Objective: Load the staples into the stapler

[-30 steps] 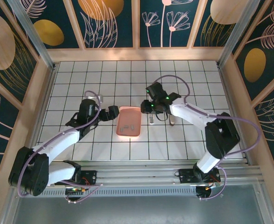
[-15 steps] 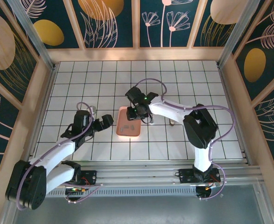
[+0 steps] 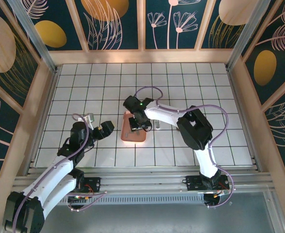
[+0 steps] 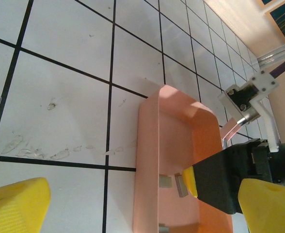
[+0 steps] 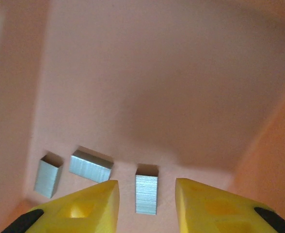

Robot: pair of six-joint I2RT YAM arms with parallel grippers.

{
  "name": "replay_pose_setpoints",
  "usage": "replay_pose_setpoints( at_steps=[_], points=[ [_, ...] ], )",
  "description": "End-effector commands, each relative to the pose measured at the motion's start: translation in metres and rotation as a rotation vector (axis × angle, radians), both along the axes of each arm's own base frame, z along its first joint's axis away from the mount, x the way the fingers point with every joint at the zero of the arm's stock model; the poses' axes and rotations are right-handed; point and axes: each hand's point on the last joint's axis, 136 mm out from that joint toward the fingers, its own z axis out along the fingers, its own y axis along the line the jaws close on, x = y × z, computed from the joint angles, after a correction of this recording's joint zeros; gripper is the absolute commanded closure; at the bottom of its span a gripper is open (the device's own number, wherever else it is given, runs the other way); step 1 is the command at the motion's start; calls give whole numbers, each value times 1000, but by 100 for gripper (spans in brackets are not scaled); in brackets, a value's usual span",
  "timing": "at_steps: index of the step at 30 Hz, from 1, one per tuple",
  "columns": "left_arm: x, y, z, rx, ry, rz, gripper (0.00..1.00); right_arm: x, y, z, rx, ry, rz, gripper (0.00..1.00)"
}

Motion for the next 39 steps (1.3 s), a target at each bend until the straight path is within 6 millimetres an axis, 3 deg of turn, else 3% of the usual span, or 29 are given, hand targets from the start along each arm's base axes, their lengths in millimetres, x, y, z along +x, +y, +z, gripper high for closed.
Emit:
replay_pose_setpoints(
  at_steps=[1,7,14,24,27,32,39],
  points=[
    [-1,4,-8,20,15,8,1,-3,-1,-3,-35,13,-11,65],
    [-1,-1,-10,9,22,-15,1,-8,4,-11,-30,43,1,66],
    [-2,0,-10,9,15,-8,1,-12,-5,-20,-80,63,-5,68],
    [-2,2,-11,23,12,-5,1,-9,-6,-25,-78,38,-19,79],
    [-1,1,-7,25,6,-10,1,-3,-2,-16,-32,-11,-30,81],
    [1,0,1,52,-19,-31,1,14,9,18,85,-133,-49,83],
    [8,-5,24,22,-89,-49,1,26,6,60,246,-273,-88,84]
  ],
)
